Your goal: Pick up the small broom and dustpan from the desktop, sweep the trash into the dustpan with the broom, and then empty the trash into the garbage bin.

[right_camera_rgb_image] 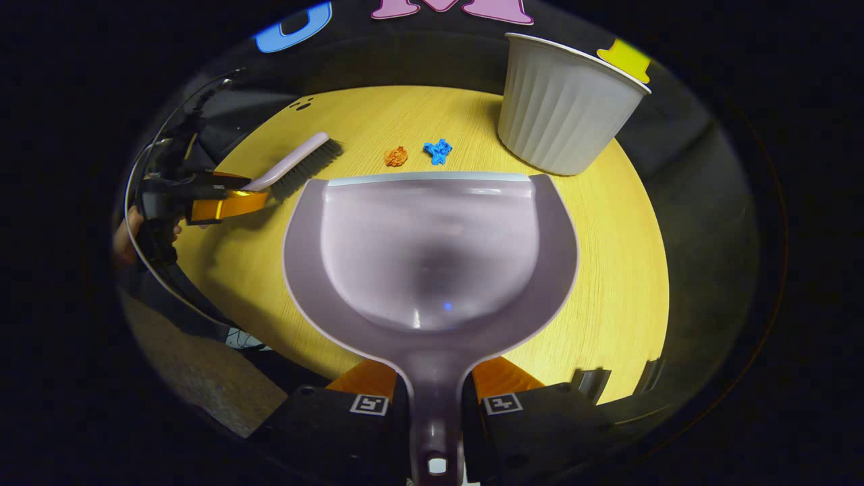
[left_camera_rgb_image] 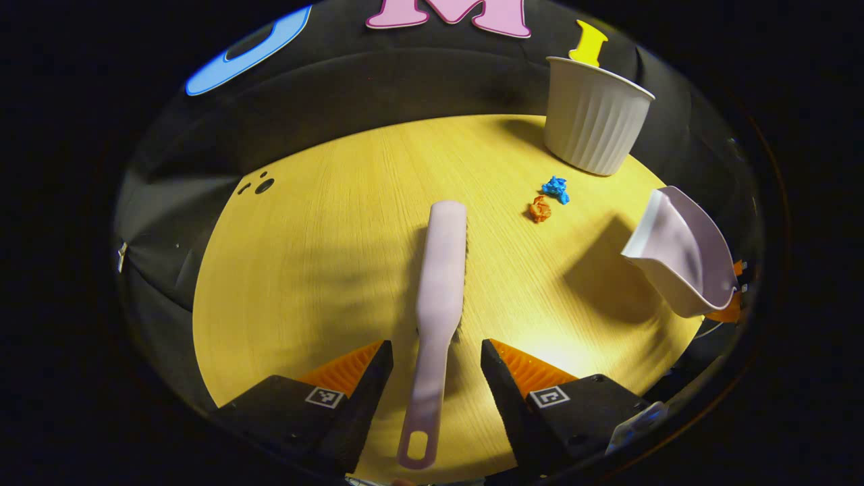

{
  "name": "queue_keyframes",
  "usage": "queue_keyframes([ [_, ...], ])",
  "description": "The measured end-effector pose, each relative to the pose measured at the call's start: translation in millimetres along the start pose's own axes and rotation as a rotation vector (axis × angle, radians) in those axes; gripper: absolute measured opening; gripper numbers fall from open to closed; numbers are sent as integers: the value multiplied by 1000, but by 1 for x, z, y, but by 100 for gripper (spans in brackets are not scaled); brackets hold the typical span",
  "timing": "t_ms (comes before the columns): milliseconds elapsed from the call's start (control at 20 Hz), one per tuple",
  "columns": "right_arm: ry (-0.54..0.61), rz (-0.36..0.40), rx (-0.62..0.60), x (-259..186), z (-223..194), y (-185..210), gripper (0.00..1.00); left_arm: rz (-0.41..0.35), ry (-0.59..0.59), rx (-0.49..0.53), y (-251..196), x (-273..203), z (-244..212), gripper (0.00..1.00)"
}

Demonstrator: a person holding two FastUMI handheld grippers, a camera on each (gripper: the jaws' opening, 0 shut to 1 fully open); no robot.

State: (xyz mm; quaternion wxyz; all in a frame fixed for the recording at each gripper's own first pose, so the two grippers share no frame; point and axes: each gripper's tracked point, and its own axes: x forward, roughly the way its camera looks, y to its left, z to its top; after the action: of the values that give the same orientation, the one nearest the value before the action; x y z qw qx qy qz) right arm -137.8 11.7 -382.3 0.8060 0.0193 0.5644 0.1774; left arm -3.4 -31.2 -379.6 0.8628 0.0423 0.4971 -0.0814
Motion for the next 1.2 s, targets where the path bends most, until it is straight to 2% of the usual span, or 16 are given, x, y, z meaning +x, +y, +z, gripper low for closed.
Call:
queue_keyframes([
  [50,3,2,-2,-1,-3,0,36,0,10,2,-1,8,-1,83],
  [200,14,-3,-6,-3,-5,-2,36,12,45,37,-1,27,-5,82],
  [250,18,-3,-5,-3,-5,-2,41,12,55,48,-2,31,-6,81],
  [300,22,-2,-6,-2,-4,-2,41,8,68,55,-5,34,-8,76],
  [350,24,-4,-9,-3,-3,-4,36,3,64,56,-7,35,-7,72],
  [400,27,-2,-13,-2,-1,-5,41,-2,55,58,-8,36,-3,64],
  [450,32,1,-14,-1,-1,-5,36,-10,57,64,-10,37,-3,59],
  [500,39,7,-17,-1,1,-5,36,-19,63,69,-12,37,-3,55],
  [550,50,13,-21,0,0,-6,41,-22,62,66,-13,32,2,47],
  [600,69,18,-31,0,0,-7,36,-15,70,70,-14,36,1,33],
  [650,92,20,-48,0,-1,-10,36,-8,75,82,-15,35,2,29],
  [950,206,36,-122,8,2,-28,36,-33,2,127,-21,33,57,27],
  [1000,224,41,-134,9,3,-31,31,-32,-18,148,-23,36,71,27],
  [1050,240,43,-150,12,4,-35,31,-33,-33,168,-24,39,85,27],
  [1100,253,45,-166,15,7,-38,36,-39,-44,190,-27,43,96,27],
  [1200,271,52,-185,22,11,-41,36,-47,-56,233,-33,53,116,27],
])
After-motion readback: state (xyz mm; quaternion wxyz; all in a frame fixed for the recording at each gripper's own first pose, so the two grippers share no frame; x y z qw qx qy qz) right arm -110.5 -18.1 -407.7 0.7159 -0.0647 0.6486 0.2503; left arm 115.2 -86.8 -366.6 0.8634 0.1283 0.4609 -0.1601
